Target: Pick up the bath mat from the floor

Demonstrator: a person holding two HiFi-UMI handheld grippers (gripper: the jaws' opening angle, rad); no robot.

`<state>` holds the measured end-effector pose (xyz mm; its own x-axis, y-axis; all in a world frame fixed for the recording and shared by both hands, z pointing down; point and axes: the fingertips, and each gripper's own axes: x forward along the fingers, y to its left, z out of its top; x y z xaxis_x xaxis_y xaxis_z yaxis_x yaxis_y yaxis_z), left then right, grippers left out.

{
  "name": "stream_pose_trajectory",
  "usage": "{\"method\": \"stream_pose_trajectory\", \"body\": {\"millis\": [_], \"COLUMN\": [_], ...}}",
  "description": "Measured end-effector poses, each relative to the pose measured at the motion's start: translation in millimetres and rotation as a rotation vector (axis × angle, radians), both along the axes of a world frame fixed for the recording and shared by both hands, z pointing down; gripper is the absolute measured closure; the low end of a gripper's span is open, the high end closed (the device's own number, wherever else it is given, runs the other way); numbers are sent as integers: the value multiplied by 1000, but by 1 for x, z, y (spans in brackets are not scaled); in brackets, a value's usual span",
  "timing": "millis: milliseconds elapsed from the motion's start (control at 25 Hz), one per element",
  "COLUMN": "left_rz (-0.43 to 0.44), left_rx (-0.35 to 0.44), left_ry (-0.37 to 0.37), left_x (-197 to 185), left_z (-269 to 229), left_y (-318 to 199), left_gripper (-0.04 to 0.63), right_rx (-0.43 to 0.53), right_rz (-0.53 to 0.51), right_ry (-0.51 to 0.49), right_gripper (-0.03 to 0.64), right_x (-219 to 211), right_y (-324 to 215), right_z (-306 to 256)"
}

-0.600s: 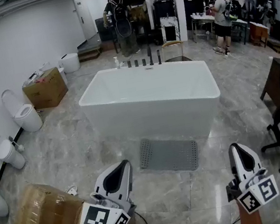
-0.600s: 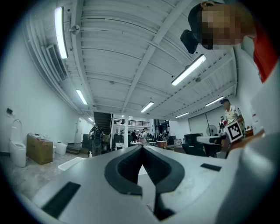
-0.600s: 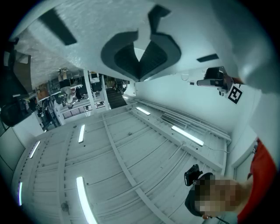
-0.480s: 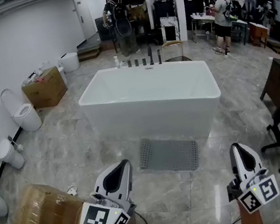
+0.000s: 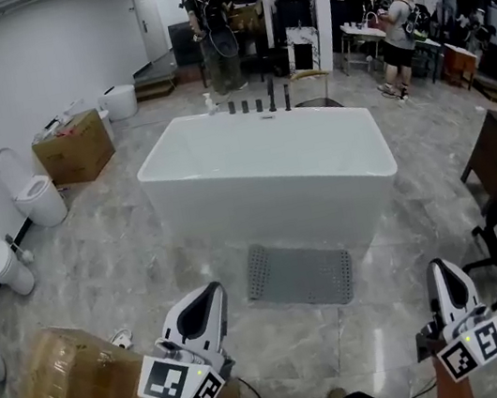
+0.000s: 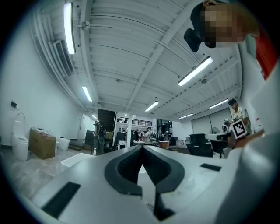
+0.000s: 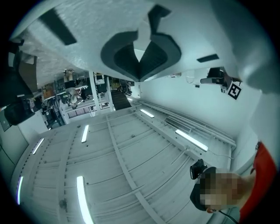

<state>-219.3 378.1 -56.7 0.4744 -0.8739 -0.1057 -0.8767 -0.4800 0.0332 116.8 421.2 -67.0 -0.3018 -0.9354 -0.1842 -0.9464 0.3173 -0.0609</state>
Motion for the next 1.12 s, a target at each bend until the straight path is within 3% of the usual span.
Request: {"method": "stream_pose_trajectory", "body": {"millis": [240,480,720,1120], "left_rz": [-36,-67,-77,-166], "left_rx": [-14,-17,-23,-117], "left_ry": [-5,-49,-92,-128], "left_x": [-12,-2,38,67], "left_z": [13,24,29,77], "left_y": [-38,-108,-201,-313], "left_gripper": [584,584,586,584], "right_rx": [-19,-22,-39,-147], "right_rz": [22,30,48,26], "right_ry": [65,77,96,105], "right_gripper": [612,612,612,612], "right_x": [2,20,67,110], "right_y": [-40,-113,-208,-325], "right_z": [14,35,53,113]}}
